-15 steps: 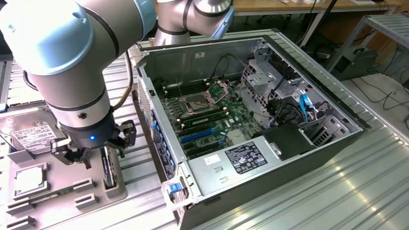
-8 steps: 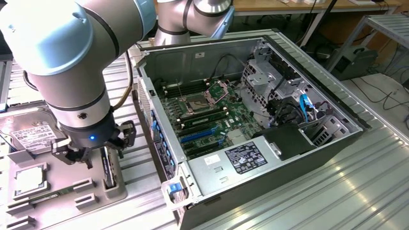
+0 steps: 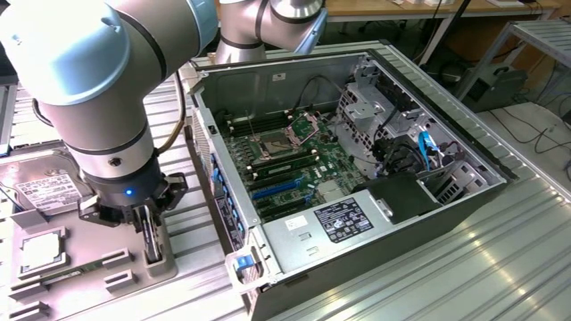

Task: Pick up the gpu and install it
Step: 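Pick up the gpu and move the gpu toward the slot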

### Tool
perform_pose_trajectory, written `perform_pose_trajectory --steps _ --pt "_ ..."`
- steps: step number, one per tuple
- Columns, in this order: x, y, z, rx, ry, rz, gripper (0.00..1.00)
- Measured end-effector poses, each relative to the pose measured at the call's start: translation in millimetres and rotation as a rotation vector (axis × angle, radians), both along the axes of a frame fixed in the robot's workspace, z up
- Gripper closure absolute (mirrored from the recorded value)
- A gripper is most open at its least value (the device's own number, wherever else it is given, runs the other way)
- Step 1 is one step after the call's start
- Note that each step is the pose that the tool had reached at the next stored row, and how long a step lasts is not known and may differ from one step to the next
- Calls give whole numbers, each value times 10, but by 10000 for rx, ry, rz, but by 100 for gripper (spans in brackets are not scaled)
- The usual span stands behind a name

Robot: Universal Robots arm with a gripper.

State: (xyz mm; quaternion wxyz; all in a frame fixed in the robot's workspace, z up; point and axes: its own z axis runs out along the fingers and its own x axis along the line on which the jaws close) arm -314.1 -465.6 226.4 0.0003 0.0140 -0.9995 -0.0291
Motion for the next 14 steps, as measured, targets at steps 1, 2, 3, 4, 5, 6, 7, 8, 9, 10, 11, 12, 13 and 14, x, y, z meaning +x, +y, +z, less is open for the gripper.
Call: perform_pose_trajectory --steps 1,2,3,4,5,6,7,8,9,10,11,12,13,14 --pt "0 0 0 0 0 0 67" --pt "0 0 0 0 0 0 67" --pt "1 0 0 0 0 1 67" --pt "1 0 0 0 0 1 67" --pt "1 0 0 0 0 1 67" --pt "0 0 0 0 0 1 67" --pt "1 0 0 0 0 1 67" --pt "1 0 0 0 0 1 67" --pt "1 0 0 0 0 1 67" --pt "0 0 0 0 0 1 67" --pt "1 0 0 0 0 1 67" --pt "1 0 0 0 0 1 67" --pt "1 0 0 0 0 1 67" --pt "1 0 0 1 0 1 67"
